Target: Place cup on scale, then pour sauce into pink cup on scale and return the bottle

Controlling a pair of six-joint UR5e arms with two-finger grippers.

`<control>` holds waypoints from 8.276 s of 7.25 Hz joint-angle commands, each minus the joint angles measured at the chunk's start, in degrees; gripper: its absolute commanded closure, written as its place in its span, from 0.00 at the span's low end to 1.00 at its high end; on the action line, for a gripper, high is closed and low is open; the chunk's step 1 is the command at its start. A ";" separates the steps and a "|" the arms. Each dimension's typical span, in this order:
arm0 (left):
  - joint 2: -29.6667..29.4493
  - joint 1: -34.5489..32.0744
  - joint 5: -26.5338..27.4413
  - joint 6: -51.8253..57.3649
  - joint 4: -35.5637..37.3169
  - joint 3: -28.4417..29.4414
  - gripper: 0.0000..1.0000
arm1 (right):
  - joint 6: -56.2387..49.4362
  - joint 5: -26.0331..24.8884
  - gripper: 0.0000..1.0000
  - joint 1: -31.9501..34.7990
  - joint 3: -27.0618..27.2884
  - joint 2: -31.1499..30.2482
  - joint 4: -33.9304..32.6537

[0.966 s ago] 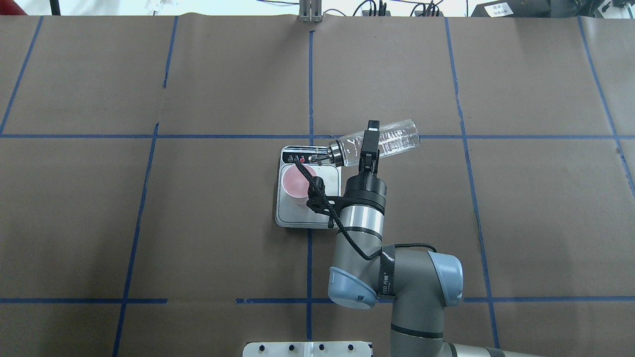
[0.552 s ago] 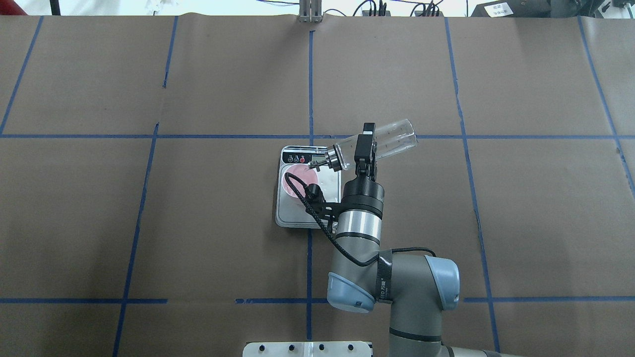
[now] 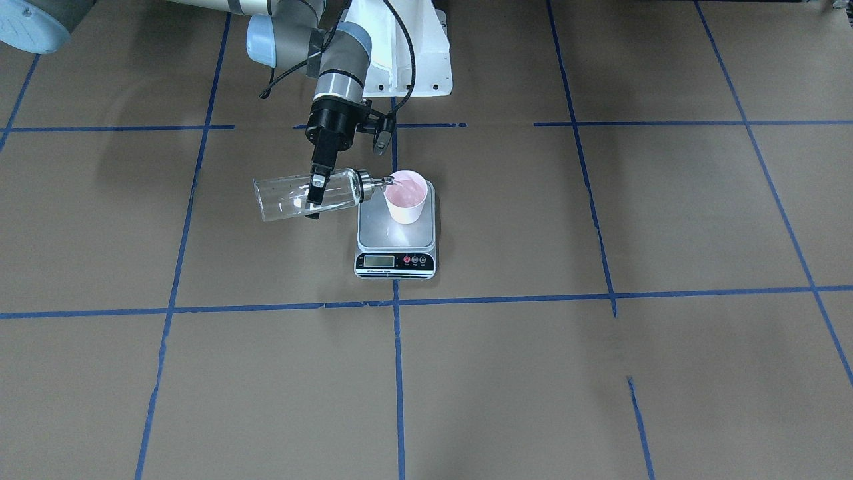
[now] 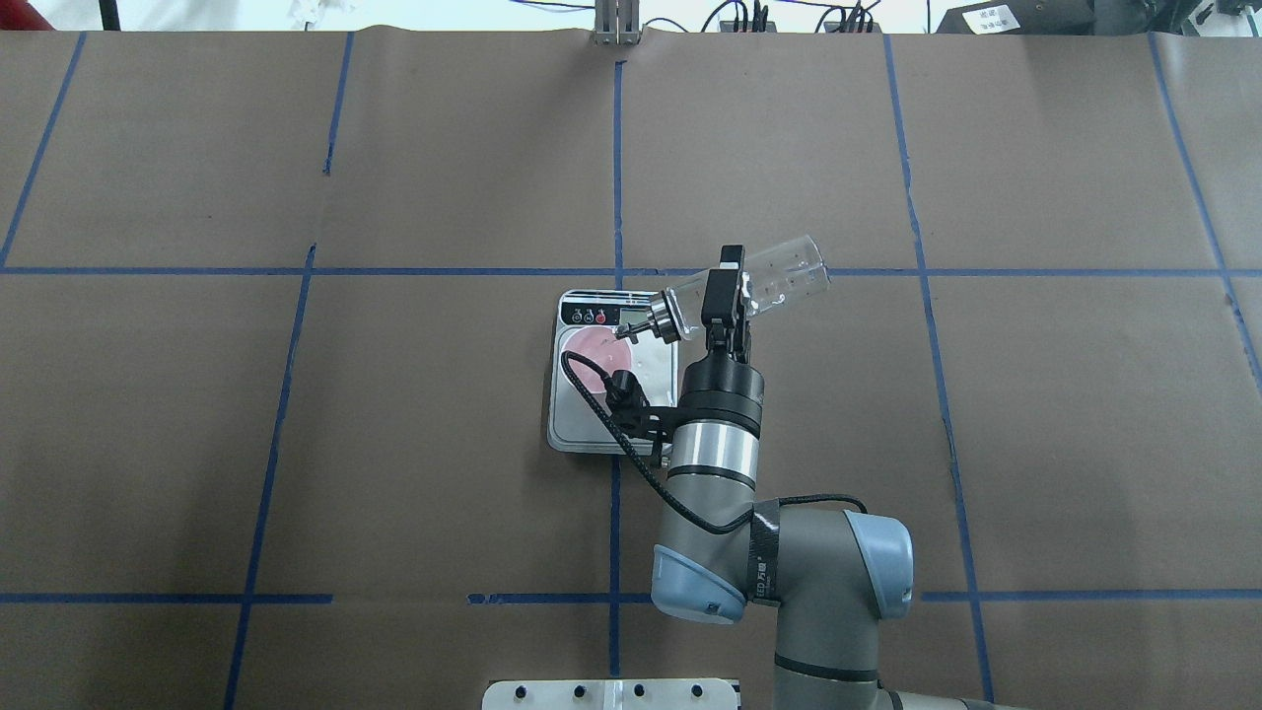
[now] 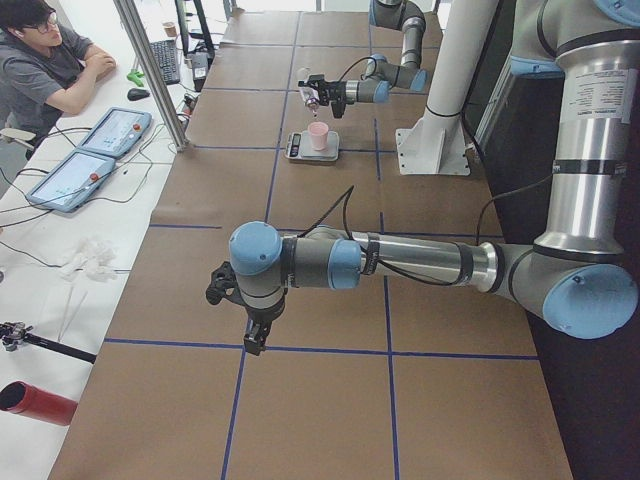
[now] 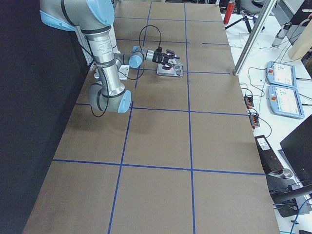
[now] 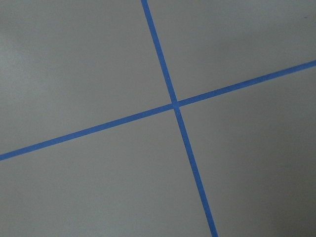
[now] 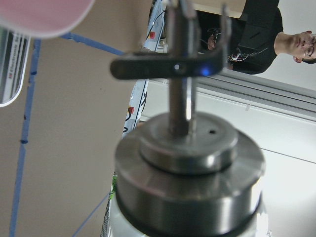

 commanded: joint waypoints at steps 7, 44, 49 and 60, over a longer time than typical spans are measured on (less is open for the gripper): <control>0.00 -0.04 0.00 0.00 0.00 0.01 0.00 | -0.02 -0.03 1.00 -0.01 -0.03 0.00 0.07; 0.00 0.05 0.00 0.09 0.00 -0.43 0.00 | 69.94 29.15 0.00 5.00 3.57 -32.52 59.93; 0.00 0.05 0.00 0.09 0.00 -0.43 0.00 | 69.85 26.70 0.00 2.99 4.36 -33.49 60.10; 0.00 0.31 0.00 0.26 0.00 -0.43 0.00 | 58.10 21.73 0.00 -8.21 2.87 -49.83 86.36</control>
